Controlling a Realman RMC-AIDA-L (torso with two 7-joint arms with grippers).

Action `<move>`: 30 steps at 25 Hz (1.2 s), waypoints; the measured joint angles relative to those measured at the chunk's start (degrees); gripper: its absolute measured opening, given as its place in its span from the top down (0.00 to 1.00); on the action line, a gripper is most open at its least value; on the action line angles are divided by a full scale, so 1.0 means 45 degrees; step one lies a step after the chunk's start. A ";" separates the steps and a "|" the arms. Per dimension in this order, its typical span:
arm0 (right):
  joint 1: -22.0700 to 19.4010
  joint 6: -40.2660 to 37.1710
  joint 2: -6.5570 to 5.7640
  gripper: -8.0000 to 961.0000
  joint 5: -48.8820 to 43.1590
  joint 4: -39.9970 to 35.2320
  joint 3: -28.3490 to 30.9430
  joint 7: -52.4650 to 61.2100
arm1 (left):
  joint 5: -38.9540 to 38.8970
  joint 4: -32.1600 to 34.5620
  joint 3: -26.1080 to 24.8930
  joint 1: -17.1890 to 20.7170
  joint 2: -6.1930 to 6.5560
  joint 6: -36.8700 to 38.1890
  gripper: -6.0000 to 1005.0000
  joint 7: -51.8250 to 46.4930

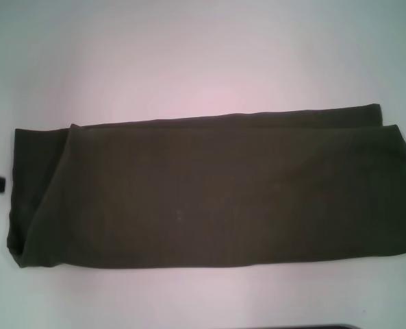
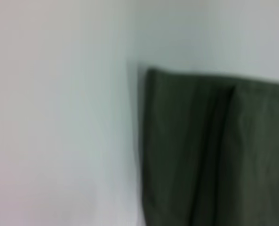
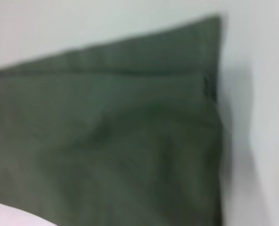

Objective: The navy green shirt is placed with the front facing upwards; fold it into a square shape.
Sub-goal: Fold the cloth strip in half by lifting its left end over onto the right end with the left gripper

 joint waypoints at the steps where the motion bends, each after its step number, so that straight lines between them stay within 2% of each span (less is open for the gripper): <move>1: 0.0031 -0.0129 0.0020 0.32 0.0224 -0.0075 0.0134 -0.0037 | -0.0025 -0.0127 -0.0296 -0.0015 -0.0004 0.0088 0.38 0.0035; 4: 0.0134 -0.0248 0.0169 0.32 0.0939 0.0071 0.0124 -0.0113 | -0.0112 -0.0276 -0.0807 -0.0099 -0.0040 0.0185 0.38 0.0092; 6: 0.0232 -0.0210 0.0382 0.32 0.1056 0.0396 -0.0044 -0.0277 | -0.0196 -0.0281 -0.0841 -0.0106 -0.0088 0.0186 0.38 0.0130; 11: 0.0321 0.0022 0.0886 0.32 0.0846 0.1022 -0.0714 -0.0658 | -0.0232 -0.0273 -0.0837 -0.0164 -0.0203 0.0021 0.39 0.0183; 14: 0.0265 0.0074 0.1061 0.32 0.0500 0.1057 -0.0860 -0.0699 | -0.0232 -0.0236 -0.0846 -0.0194 -0.0213 -0.0107 0.39 0.0182; 26: 0.0272 0.1054 0.1220 0.32 -0.1078 0.1546 -0.0991 -0.0600 | -0.0231 -0.0227 -0.0851 -0.0183 -0.0283 -0.0277 0.39 0.0188; 30: 0.0304 0.0850 0.1137 0.31 -0.0816 0.1212 -0.0772 -0.0641 | -0.0293 -0.0294 -0.0860 -0.0137 -0.0297 -0.0282 0.39 0.0150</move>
